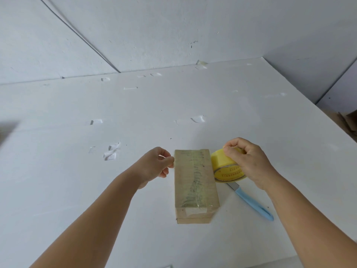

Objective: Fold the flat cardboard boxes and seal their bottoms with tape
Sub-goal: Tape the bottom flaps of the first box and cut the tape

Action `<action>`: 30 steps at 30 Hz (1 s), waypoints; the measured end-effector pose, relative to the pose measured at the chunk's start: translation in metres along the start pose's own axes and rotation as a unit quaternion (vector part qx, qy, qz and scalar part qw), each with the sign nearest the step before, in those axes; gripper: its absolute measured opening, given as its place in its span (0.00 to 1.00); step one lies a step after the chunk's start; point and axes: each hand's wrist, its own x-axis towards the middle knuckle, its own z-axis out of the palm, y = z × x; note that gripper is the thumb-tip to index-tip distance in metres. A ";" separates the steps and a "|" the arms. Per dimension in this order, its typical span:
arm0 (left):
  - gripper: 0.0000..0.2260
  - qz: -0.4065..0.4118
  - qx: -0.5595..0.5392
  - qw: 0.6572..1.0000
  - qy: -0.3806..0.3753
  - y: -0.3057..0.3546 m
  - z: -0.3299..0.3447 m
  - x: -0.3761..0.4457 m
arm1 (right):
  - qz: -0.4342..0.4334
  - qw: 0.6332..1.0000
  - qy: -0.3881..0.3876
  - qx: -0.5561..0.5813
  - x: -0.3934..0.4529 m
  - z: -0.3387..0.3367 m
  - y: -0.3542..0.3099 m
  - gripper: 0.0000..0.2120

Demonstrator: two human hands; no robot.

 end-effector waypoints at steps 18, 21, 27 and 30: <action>0.16 0.007 -0.013 0.998 0.061 -0.010 0.012 -0.005 | -0.005 1.000 0.010 0.000 -0.004 0.006 0.000 0.03; 0.19 0.079 -0.160 0.983 0.034 0.010 0.023 -0.012 | -0.006 1.000 0.011 -0.001 -0.005 0.007 0.000 0.03; 0.29 -0.002 -0.233 0.971 -0.061 0.010 0.044 -0.013 | 0.000 1.000 0.016 -0.008 -0.006 0.012 0.005 0.02; 0.25 -0.042 -0.285 0.954 -0.084 0.006 0.041 -0.014 | 0.005 1.000 0.013 -0.009 -0.005 0.012 0.006 0.03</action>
